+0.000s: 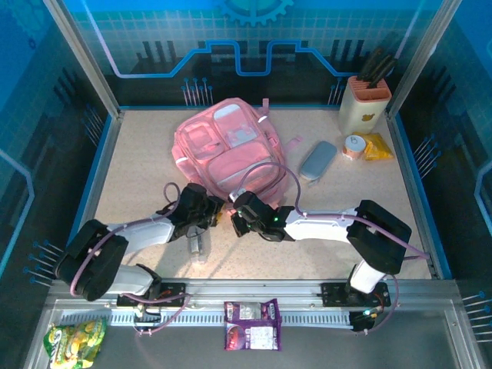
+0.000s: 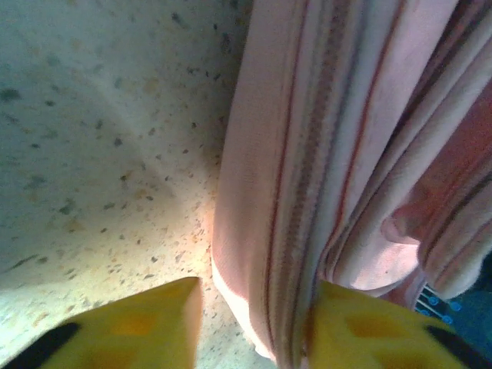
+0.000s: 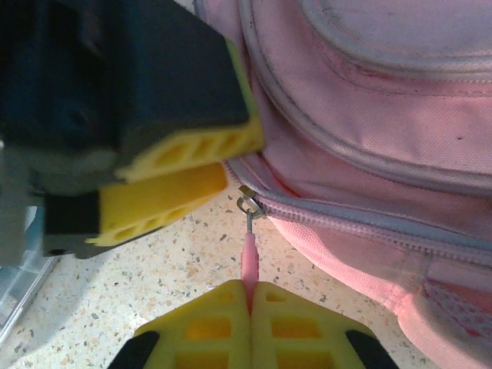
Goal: Pack the student bag
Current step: Zip the student bag at the center of the table.
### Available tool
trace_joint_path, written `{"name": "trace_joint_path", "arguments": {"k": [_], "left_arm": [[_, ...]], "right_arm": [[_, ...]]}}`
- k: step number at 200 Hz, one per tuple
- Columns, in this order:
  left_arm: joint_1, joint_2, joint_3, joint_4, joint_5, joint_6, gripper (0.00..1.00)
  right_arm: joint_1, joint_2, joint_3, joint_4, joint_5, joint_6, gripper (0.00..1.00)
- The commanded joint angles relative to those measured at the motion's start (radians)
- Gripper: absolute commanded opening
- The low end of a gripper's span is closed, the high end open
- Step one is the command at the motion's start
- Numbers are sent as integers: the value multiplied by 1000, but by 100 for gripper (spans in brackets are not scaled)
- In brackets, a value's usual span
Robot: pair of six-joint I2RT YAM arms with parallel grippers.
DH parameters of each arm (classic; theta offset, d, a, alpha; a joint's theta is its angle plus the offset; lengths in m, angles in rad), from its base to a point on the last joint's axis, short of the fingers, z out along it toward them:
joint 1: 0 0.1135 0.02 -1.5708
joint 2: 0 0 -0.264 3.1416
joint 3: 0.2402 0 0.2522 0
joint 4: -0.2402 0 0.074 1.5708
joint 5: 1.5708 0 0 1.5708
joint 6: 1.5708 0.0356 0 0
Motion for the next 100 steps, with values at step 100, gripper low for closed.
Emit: {"name": "trace_joint_path", "arguments": {"k": [100], "left_arm": [[73,-225,91,-280,-146,156,0]], "right_arm": [[-77,-118,-105,-90,119,-111,0]]}}
